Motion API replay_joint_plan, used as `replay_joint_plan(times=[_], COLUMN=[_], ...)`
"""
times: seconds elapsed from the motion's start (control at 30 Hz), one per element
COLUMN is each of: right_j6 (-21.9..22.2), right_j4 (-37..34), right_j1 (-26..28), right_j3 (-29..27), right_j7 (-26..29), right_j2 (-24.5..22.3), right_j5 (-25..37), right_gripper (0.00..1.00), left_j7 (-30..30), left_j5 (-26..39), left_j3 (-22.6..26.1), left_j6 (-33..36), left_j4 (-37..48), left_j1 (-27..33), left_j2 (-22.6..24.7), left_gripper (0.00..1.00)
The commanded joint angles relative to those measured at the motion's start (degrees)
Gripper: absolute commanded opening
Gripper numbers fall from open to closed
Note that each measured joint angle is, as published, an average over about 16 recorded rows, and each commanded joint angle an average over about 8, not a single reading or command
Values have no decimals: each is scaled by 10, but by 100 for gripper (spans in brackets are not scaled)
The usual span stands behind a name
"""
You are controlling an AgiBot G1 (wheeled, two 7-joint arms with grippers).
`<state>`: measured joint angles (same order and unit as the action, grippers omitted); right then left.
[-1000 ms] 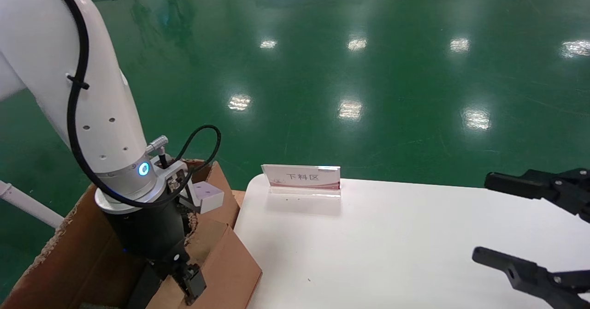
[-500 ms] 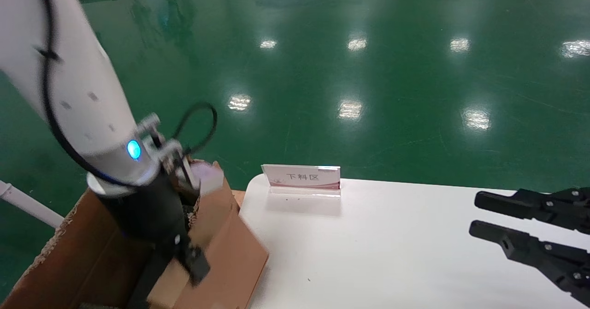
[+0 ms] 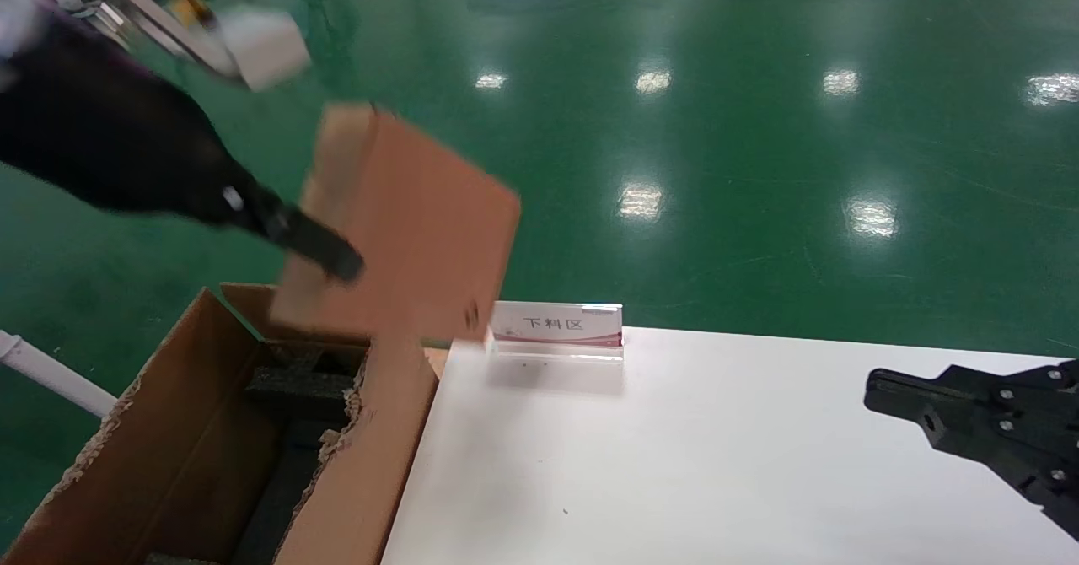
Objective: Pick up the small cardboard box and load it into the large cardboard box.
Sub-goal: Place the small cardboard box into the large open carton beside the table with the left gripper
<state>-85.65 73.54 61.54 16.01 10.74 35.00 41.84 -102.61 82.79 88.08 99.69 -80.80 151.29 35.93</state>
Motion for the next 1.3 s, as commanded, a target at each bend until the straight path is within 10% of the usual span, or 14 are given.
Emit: replay_joint_plan(times=[0.03, 0.57, 1.03, 1.3], right_j6=[0, 0, 0, 0], right_j4=[0, 0, 0, 0], right_j1=[0, 0, 0, 0], right_j3=[0, 0, 0, 0], right_j7=[0, 0, 0, 0], right_j2=[0, 0, 0, 0], right_j5=[0, 0, 0, 0], right_gripper=[100, 100, 100, 100], left_j7=[11, 145, 191, 186], left_j5=[14, 131, -100, -194], left_j3=[-7, 66, 613, 764], left_j6=[0, 0, 0, 0], left_j4=[-3, 2, 39, 42], left_j1=[24, 124, 252, 273], left_j2=[-10, -18, 208, 262], left_gripper=[0, 0, 0, 0])
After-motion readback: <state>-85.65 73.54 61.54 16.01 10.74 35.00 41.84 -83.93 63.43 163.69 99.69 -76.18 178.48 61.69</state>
